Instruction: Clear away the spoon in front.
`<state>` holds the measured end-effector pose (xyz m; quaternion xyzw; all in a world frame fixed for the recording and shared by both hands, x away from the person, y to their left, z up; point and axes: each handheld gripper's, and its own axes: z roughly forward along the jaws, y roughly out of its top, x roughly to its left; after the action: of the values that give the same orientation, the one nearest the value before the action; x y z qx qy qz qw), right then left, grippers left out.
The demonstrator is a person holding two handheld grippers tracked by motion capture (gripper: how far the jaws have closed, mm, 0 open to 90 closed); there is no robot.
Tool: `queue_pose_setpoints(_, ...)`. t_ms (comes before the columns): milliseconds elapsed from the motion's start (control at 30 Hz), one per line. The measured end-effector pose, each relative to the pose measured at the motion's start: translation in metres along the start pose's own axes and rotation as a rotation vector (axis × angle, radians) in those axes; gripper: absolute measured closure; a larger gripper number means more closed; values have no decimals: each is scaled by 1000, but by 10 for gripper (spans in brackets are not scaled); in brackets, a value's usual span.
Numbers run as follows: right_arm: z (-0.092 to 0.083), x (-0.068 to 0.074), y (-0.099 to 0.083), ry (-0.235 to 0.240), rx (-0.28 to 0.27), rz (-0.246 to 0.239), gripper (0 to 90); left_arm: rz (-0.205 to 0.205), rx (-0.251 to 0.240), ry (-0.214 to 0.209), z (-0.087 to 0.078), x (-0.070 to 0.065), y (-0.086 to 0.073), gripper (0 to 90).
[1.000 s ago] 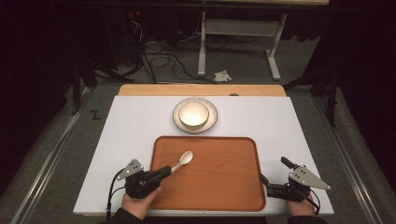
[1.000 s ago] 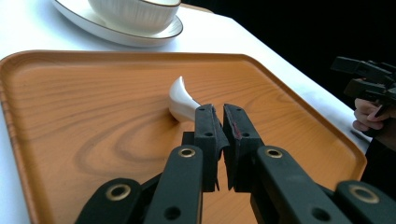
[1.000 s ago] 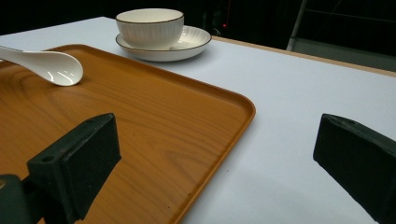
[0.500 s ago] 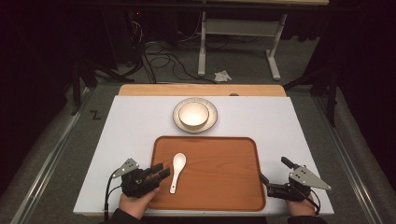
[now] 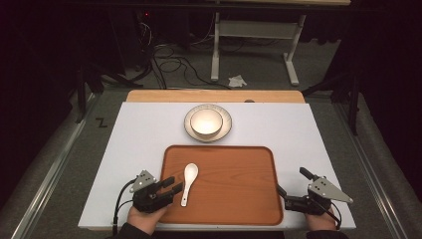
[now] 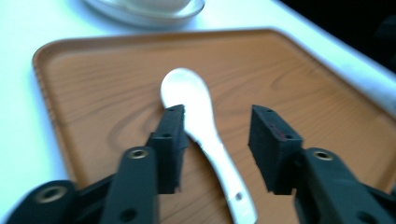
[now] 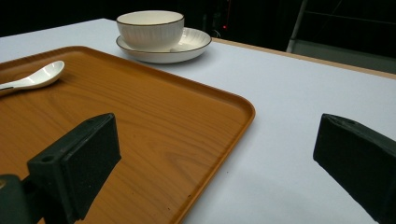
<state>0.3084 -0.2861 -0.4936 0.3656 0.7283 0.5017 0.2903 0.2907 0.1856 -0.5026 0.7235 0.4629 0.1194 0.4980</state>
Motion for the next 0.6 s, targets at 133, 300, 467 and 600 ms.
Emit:
queue_pose_setpoints(133, 0, 0, 0, 1, -2, -1, 13, 62, 94, 52, 5, -3, -2, 832)
queue_pose_setpoints(300, 0, 0, 0, -2, -1, 2, 13, 135, 187, 102, 11, -11, -5, 899)
queue_pose_setpoints(467, 0, 0, 0, 0, -2, 3, 13, 167, 235, 113, 15, -17, -7, 899)
queue_pose_setpoints(600, 0, 0, 0, 1, -2, 6, 13, 171, 251, 108, 17, -20, -7, 899)
